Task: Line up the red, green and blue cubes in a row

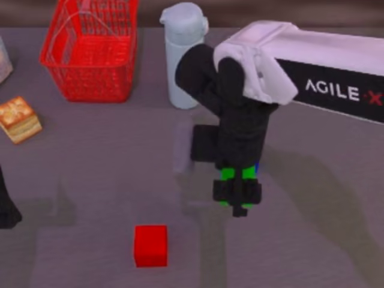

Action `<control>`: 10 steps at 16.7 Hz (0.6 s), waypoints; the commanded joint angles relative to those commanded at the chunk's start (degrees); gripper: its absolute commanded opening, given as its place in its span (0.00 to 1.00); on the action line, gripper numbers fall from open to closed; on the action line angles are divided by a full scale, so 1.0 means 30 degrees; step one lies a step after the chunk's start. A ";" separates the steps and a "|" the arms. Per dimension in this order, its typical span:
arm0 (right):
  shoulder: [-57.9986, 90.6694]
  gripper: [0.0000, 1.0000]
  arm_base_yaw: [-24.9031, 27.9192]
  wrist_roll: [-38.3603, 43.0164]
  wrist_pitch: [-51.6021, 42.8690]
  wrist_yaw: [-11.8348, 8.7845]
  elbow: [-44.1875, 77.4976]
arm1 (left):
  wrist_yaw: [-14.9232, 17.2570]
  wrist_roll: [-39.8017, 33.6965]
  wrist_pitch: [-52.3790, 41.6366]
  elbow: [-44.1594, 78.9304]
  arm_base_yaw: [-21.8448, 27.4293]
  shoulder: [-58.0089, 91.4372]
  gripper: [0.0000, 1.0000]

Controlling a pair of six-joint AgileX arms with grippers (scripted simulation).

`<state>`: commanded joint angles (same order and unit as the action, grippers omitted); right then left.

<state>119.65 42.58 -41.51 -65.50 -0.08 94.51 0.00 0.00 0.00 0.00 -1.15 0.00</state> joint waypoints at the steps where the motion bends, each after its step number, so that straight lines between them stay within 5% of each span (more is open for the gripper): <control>1: -0.0281 0.00 0.1065 0.0441 0.0019 -0.0010 -0.0301 | 0.0000 0.0000 0.0000 0.0000 0.0000 0.0000 1.00; 5: -0.1159 0.00 0.3596 0.1672 0.0163 0.0003 -0.1106 | 0.0000 0.0000 0.0000 0.0000 0.0000 0.0000 1.00; 10: -0.1131 0.00 0.3670 0.1768 0.0147 -0.0017 -0.1083 | 0.0000 0.0000 0.0000 0.0000 0.0000 0.0000 1.00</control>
<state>116.26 53.59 -36.20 -65.06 -0.13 91.26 0.00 0.00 0.00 0.00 -1.15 0.00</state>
